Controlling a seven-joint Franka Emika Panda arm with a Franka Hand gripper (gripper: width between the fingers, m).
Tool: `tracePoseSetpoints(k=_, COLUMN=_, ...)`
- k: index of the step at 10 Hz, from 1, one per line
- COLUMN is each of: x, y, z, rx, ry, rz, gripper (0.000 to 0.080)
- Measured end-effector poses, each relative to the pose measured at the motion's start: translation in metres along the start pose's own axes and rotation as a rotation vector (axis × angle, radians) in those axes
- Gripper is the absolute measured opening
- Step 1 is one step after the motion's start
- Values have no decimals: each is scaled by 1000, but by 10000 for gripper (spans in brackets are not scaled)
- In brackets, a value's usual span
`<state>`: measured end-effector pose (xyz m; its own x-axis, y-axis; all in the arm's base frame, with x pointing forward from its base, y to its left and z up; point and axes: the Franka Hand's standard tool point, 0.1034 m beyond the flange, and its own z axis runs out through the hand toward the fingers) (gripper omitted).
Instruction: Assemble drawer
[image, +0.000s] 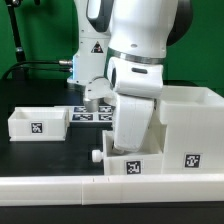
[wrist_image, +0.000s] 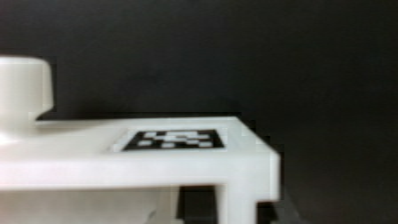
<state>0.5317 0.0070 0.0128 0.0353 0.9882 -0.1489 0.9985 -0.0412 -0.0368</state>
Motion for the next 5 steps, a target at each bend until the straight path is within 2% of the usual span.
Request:
tracePoseSetpoints(k=1, x=-1, y=0, z=1, rx=1, ry=0, rz=2, gripper=44)
tracePoseSetpoints(k=2, x=-2, y=0, z=1, rx=1, ry=0, rz=3, gripper=119)
tracePoseSetpoints(k=3, x=-2, y=0, z=1, rx=1, ry=0, rz=4, gripper=302)
tracePoseSetpoints(k=4, x=-3, y=1, z=-5, rx=-6, ry=1, rz=8, gripper=438)
tracePoseSetpoints(k=5, x=-3, y=3, z=-11, rx=-14, ry=2, rz=10, gripper=438)
